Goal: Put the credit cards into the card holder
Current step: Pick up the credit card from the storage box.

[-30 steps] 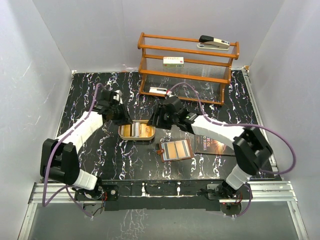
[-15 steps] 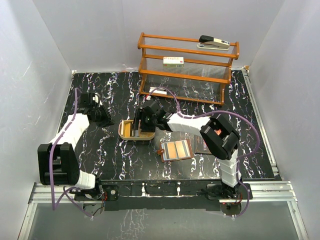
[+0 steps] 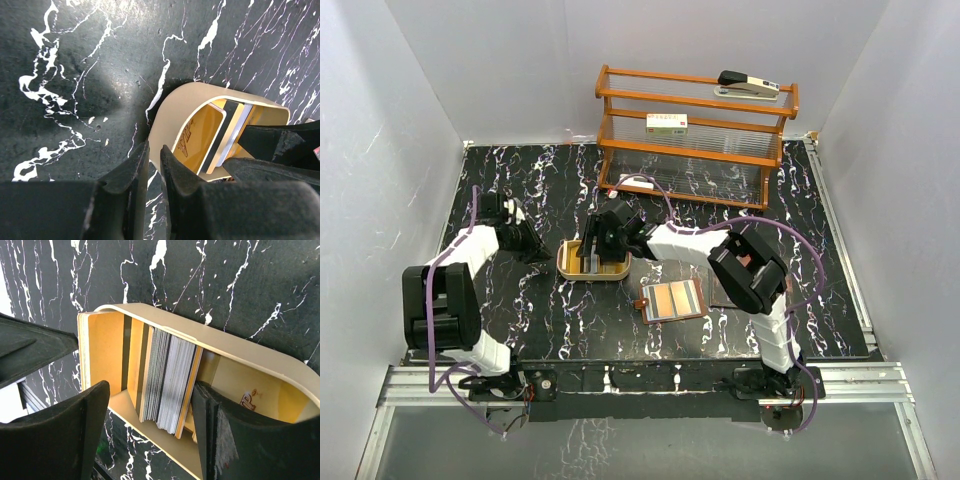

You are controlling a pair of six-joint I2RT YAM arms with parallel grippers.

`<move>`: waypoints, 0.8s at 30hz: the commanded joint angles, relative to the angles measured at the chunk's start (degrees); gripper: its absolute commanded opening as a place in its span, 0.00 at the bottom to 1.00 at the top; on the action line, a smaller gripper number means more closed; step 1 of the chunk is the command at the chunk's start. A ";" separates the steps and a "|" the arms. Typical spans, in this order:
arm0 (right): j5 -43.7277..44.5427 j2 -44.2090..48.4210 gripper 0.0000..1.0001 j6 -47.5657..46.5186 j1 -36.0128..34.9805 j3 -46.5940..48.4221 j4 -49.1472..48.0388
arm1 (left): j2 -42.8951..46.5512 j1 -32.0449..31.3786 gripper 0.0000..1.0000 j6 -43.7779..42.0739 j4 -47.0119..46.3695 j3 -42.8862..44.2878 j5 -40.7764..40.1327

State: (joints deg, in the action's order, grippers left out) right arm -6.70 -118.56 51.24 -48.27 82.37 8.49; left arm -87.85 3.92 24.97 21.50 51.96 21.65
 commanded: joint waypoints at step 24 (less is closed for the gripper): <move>-5.42 -6.48 0.62 1.53 -1.45 13.24 0.50 | -3.88 0.12 0.13 -0.97 -2.96 -1.87 10.87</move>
State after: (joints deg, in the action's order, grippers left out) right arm -11.92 -125.29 52.71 -49.12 92.20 9.54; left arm -91.79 4.34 24.16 18.11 50.59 28.03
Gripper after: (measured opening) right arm 0.630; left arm 0.131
